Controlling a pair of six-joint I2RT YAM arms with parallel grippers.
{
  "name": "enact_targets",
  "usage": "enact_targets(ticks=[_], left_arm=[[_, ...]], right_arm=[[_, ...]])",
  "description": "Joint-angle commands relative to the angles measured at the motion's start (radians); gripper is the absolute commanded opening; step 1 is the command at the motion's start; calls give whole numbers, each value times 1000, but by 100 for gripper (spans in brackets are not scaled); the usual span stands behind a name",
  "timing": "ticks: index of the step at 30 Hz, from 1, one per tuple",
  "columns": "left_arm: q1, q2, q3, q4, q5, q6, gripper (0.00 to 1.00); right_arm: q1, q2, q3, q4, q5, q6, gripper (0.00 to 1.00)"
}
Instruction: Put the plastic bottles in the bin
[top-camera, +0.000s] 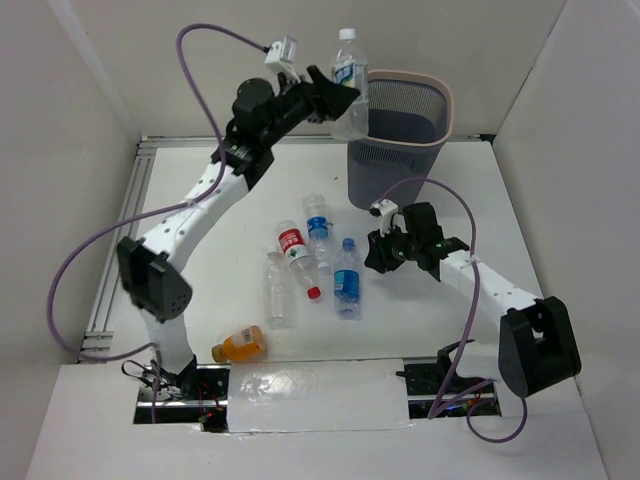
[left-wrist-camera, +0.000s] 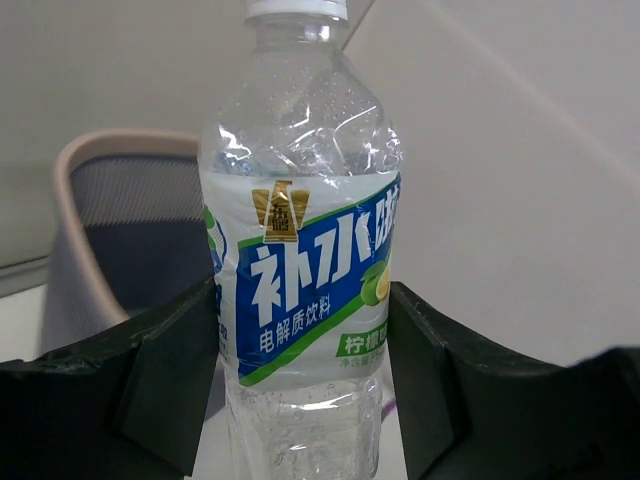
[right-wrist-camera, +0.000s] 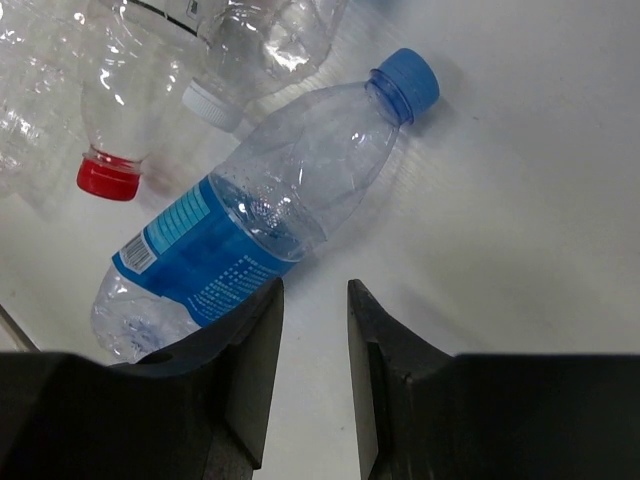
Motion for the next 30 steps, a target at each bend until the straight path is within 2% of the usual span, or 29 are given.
enact_targets(ticks=[1, 3, 6, 8, 10, 12, 13, 14, 15, 16, 18, 19, 25, 29, 30], left_arm=[[1, 165, 234, 222, 26, -158, 8], [-10, 241, 305, 251, 4, -184, 8], [-39, 351, 374, 319, -106, -198, 8], [-73, 406, 463, 319, -201, -152, 13], [-93, 485, 524, 290, -258, -108, 29], [-107, 527, 552, 290, -300, -51, 48], [-107, 528, 565, 290, -310, -30, 65], [-117, 541, 565, 290, -311, -29, 73], [-118, 542, 574, 279, -321, -16, 78], [-118, 542, 574, 279, -321, -16, 87], [-127, 542, 574, 270, -334, -6, 93], [-127, 542, 574, 270, -334, 3, 99], [-127, 500, 621, 261, -292, 55, 99], [-160, 298, 435, 239, -263, 185, 99], [-161, 241, 301, 239, -263, 248, 99]], right_arm=[[8, -53, -18, 40, 12, -26, 41], [8, -65, -40, 40, 22, -35, 43], [8, -85, -58, 40, 22, -35, 44], [8, -94, -67, 40, 13, -35, 44], [8, -108, -76, 40, 13, -35, 45], [8, -117, -76, 50, 13, -35, 53], [8, -126, -86, 50, 13, -35, 55], [8, -127, -86, 50, 4, -35, 62], [8, -127, -86, 60, -5, -35, 65], [8, -127, -86, 60, -5, -35, 67], [8, -113, -95, 69, -5, -21, 70], [8, -113, -95, 79, -5, 6, 70], [46, -65, -55, 99, 16, 106, 70], [92, -24, -44, 122, 57, 201, 72], [109, -24, -34, 131, 70, 239, 75]])
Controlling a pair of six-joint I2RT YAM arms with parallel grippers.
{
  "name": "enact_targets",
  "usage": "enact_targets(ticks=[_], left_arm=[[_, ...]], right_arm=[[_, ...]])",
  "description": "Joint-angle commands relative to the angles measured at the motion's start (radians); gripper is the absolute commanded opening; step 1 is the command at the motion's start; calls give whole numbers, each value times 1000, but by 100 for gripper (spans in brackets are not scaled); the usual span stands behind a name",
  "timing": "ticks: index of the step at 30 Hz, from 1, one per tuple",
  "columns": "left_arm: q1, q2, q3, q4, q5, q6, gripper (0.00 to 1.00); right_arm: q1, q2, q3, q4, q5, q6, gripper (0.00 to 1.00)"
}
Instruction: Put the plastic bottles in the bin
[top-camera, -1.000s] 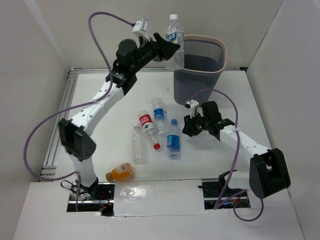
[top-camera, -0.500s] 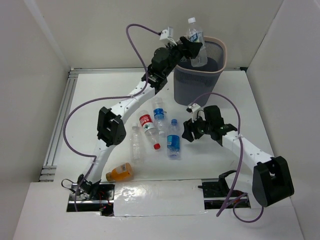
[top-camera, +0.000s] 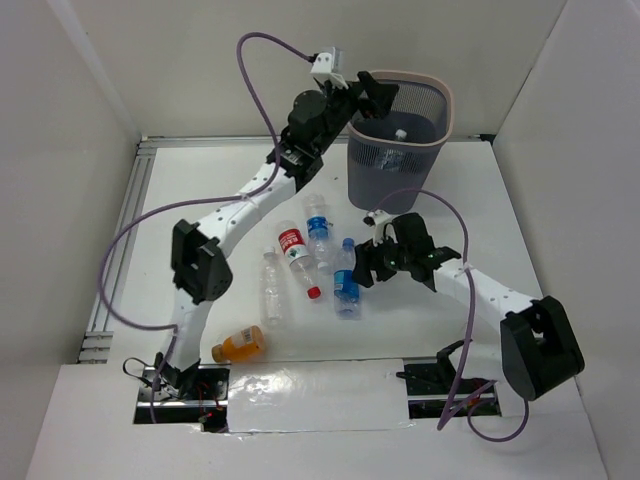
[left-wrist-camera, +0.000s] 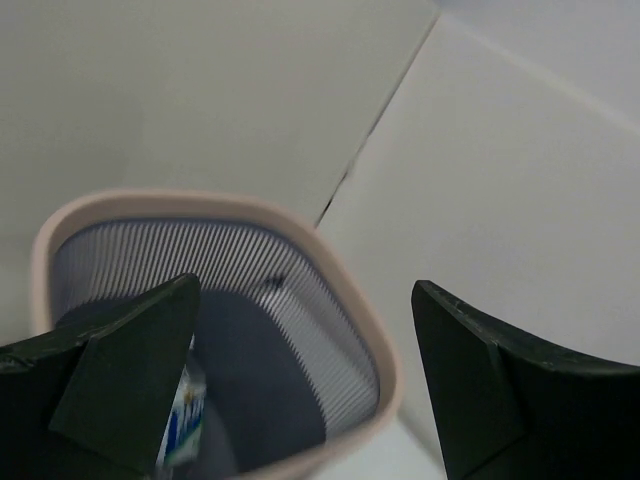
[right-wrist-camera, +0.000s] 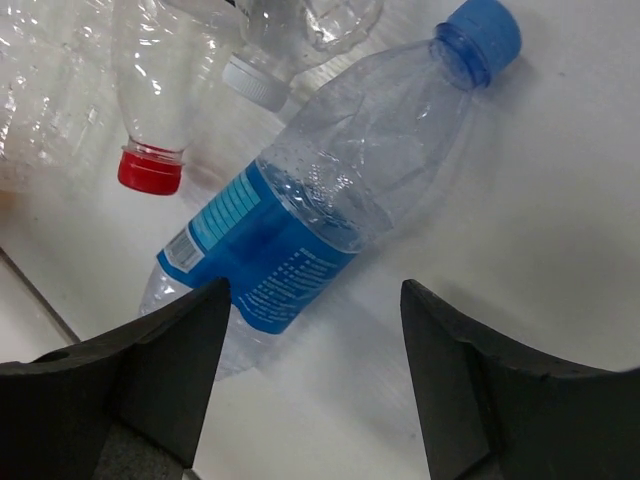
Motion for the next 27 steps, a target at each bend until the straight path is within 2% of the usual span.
enact_targets(ticks=[1, 4, 5, 8, 9, 10, 12, 13, 15, 18, 22, 26, 27], left_arm=[[-33, -318, -204, 38, 2, 192, 99], [-53, -517, -519, -43, -96, 286, 99], [-54, -648, -598, -66, -133, 298, 99], [-64, -839, -904, -169, -249, 318, 99], [-64, -946, -1014, -210, -291, 329, 99], [-79, -989, -1056, -262, -326, 329, 99], [-89, -1054, -1111, -477, -383, 278, 99], [-89, -1095, -1154, -547, -424, 219, 99], [-100, -1122, -1196, -723, -452, 133, 99], [-122, -1122, -1263, -824, -452, -13, 99], [-158, -1039, -1294, -957, -478, -186, 99], [-196, -964, -1317, -970, -489, -231, 99], [-208, -964, -1326, -970, -489, -231, 99]], right_arm=[[31, 38, 61, 78, 47, 120, 77], [57, 68, 84, 98, 57, 190, 88], [58, 78, 85, 122, 66, 209, 89], [67, 117, 95, 153, 98, 255, 99], [76, 127, 104, 153, 116, 264, 99], [87, 137, 104, 164, 141, 264, 99], [87, 167, 104, 175, 196, 264, 99], [87, 180, 104, 184, 207, 279, 99], [87, 219, 114, 193, 218, 279, 95], [87, 263, 114, 202, 239, 292, 93], [87, 312, 134, 222, 239, 292, 88], [87, 337, 146, 219, 248, 278, 72], [87, 328, 155, 209, 248, 266, 63]])
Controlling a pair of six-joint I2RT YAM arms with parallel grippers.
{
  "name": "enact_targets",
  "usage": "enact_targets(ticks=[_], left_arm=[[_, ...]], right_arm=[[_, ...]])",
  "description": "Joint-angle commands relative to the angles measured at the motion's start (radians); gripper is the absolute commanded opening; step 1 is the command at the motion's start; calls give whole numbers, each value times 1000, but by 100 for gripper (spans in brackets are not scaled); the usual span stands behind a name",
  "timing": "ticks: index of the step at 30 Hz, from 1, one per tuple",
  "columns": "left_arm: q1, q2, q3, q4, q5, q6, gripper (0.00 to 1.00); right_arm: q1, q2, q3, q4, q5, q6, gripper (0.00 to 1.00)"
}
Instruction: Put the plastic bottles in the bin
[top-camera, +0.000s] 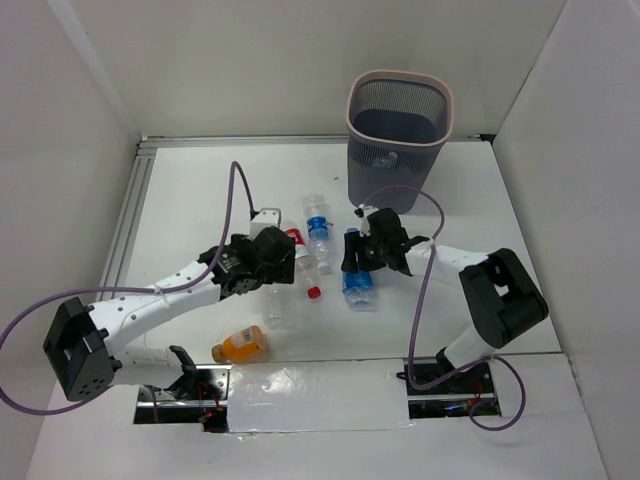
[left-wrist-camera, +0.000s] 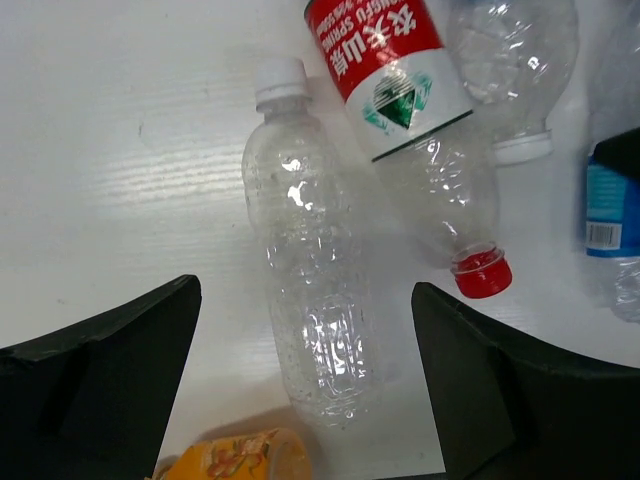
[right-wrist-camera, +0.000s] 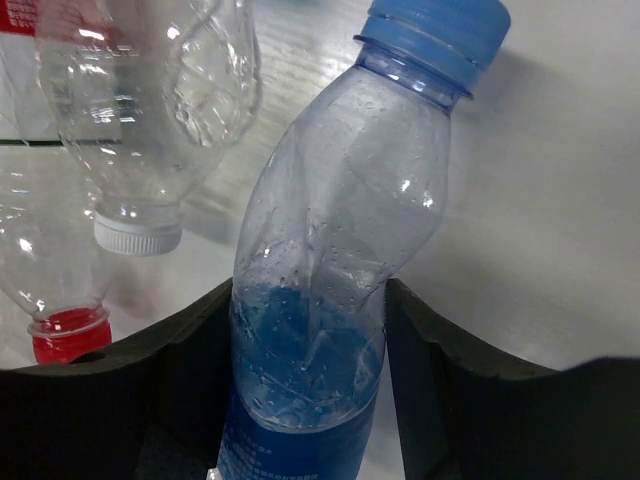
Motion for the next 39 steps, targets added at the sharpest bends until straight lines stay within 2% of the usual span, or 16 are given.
enact_targets(ticks=[1, 2, 3, 6, 12, 15, 18, 21, 24, 26, 29, 35, 36, 37, 38, 39], left_arm=[[-23, 8, -9, -26, -49, -85, 99], [-23, 8, -31, -17, -49, -85, 99], [-23, 8, -43, 6, -40, -85, 99], [-23, 30, -86, 28, -29, -103, 99], [-23, 122, -111, 77, -9, -123, 99], [-23, 156, -120, 86, 0, -135, 99], [-23, 170, -120, 97, 0, -135, 99], [-23, 179, -120, 97, 0, -144, 99], [-23, 189, -120, 106, 0, -144, 99], [-23, 189, -129, 115, 0, -144, 99], [-23, 198, -129, 115, -9, -144, 99], [-23, 207, -158, 124, -19, -154, 99], [-23, 207, -158, 124, -19, -154, 99], [-23, 207, -158, 124, -19, -163, 99], [-23, 207, -158, 124, -19, -163, 99], [-23, 207, -158, 124, -19, -163, 99]], right_arm=[[7, 2, 69, 20, 36, -24, 57], [7, -11, 78, 2, 36, -59, 52], [7, -37, 87, -17, 36, -79, 42], [7, -120, 132, -61, -37, -174, 31], [27, -222, 336, -262, -369, -520, 30], [27, -213, 512, -293, -438, -587, 30], [-2, -179, 622, -250, -464, -555, 30], [-37, -128, 751, -105, -383, -468, 30], [-100, -71, 831, 83, -115, -348, 30], [-151, 6, 918, 135, 0, -331, 27], [-269, 127, 1076, 144, 18, -241, 26], [-372, 267, 1239, 118, 37, -213, 38], [-372, 280, 1239, 97, 50, -228, 44], [-372, 294, 1250, 84, 50, -246, 54], [-383, 307, 1259, 63, 50, -277, 79], [-395, 320, 1268, 20, 35, -277, 95]])
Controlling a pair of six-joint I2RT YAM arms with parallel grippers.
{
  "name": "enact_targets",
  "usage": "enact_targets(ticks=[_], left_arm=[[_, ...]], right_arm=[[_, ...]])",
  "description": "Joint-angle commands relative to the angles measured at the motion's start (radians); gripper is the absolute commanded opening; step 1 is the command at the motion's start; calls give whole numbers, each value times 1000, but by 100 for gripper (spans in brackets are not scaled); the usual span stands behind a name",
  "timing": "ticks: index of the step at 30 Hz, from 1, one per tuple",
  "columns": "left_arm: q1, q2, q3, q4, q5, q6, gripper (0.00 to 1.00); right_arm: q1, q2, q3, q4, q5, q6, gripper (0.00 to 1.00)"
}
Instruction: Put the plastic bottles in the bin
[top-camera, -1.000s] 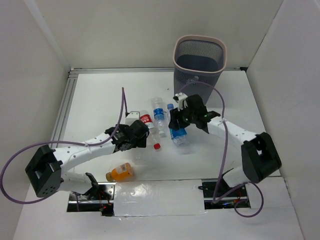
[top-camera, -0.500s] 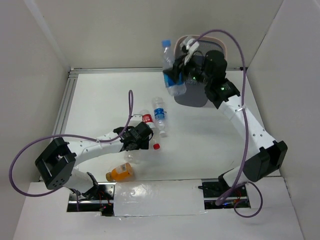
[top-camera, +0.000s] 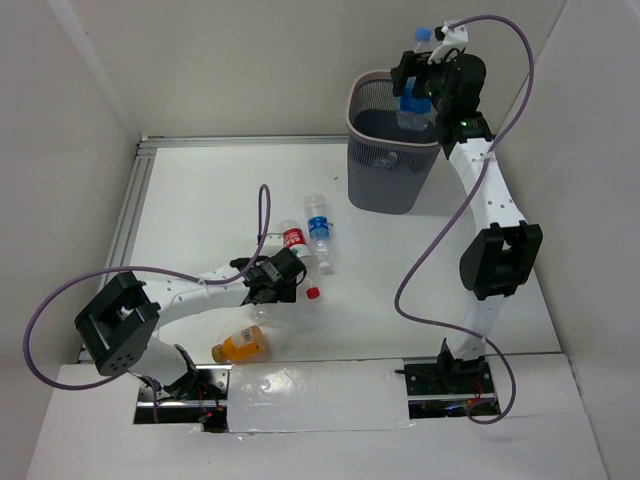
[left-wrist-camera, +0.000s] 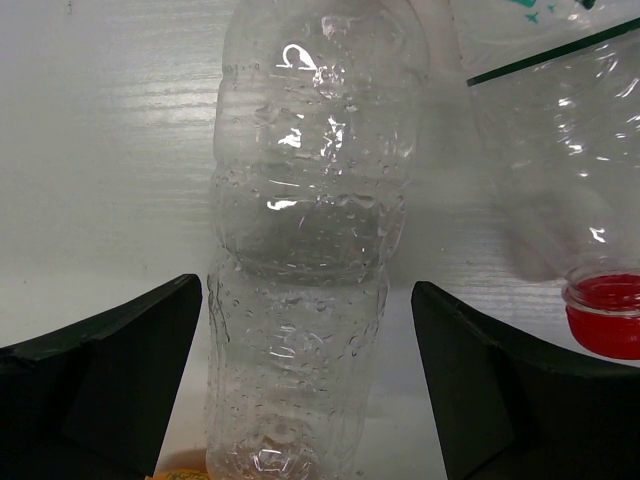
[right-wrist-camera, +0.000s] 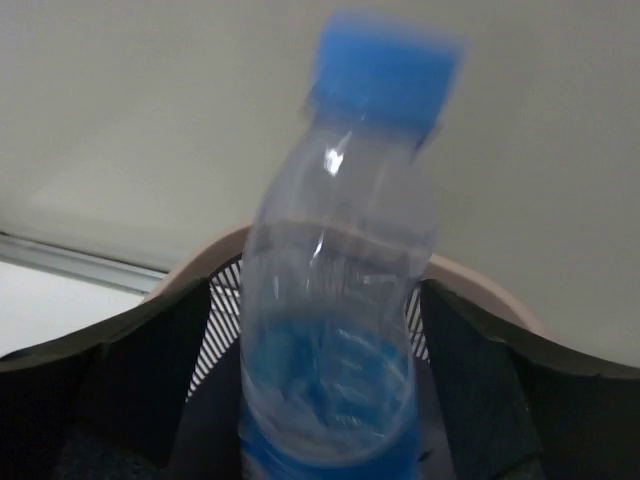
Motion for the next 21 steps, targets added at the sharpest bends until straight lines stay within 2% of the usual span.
enact_targets(ticks=[1, 4, 6, 7, 8, 9, 10, 12, 14, 15, 16, 18, 21], left_arm=[[-3, 4, -5, 18, -35, -30, 98], [6, 4, -14, 18, -36, -30, 94], [6, 4, -25, 27, -36, -30, 86], [6, 4, -25, 27, -36, -30, 83], [6, 4, -25, 27, -36, -30, 79], [6, 4, -25, 27, -26, -30, 70], [6, 4, -14, 27, -26, -18, 65], [6, -11, -2, 15, -26, -18, 56], [6, -55, 33, -22, -38, -18, 39], [6, -55, 44, -36, -52, -18, 39], [6, -93, 55, -47, -52, -7, 36], [6, -135, 97, -71, -74, 4, 27], [6, -210, 153, -71, -83, 48, 20]], right_arm=[[-10, 23, 83, -42, -13, -41, 100], [-40, 2, 72, -88, -131, -30, 100], [-69, -26, 72, -126, -229, -30, 100], [-79, -37, 72, -176, -377, -42, 100], [-88, -47, 72, -203, -457, -70, 100], [-88, -76, 56, -233, -535, -94, 100], [-88, -96, 39, -301, -679, -128, 100], [-56, -144, -9, -387, -772, -282, 100], [4, -266, -171, -494, -774, -429, 100], [27, -267, -172, -514, -774, -467, 100], [51, -332, -275, -525, -750, -493, 100], [120, -394, -380, -525, -679, -545, 100], [177, -495, -570, -467, -581, -538, 82]])
